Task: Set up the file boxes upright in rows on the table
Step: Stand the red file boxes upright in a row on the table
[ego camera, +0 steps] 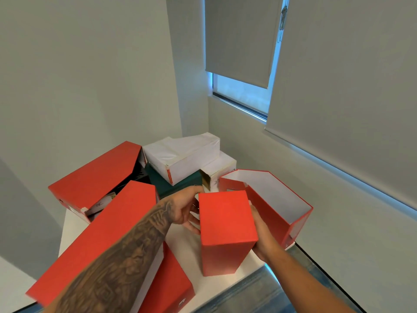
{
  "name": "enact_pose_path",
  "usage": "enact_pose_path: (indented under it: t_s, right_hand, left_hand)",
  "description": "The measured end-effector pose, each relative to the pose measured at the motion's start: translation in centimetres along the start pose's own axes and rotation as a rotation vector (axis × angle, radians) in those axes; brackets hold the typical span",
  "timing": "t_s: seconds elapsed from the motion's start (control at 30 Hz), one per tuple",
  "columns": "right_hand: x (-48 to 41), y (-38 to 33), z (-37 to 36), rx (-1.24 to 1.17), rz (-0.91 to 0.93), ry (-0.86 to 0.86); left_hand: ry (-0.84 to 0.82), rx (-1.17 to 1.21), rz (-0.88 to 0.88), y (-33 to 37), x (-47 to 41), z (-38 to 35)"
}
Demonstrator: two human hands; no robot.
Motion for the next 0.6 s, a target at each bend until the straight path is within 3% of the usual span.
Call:
enact_pose_path:
  t_s: [0.17, 0.33, 0.6]
  right_hand:
    - [-0.3, -0.4, 0.4, 0.063, -0.014, 0.021]
    - [1.7, -1.8, -0.2, 0.203, 0.095, -0.058]
    - [1.7, -4.1, 1.4, 0.665, 0.308, -0.13]
  left_hand:
    - [0.204, 0.034, -0.058, -1.0, 1.7, -0.2]
    - [0.47, 0.039, -0.103, -3.6, 2.7, -0.3]
    - [0.778, -0.277, -0.246, -4.5, 7.2, -1.6]
Point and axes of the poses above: each hand's wrist, its own x-axis away from the middle knuckle, its own z-axis out of the back of the hand, y = z × x, the point moved 6 cm from there along -x, towards the middle knuckle
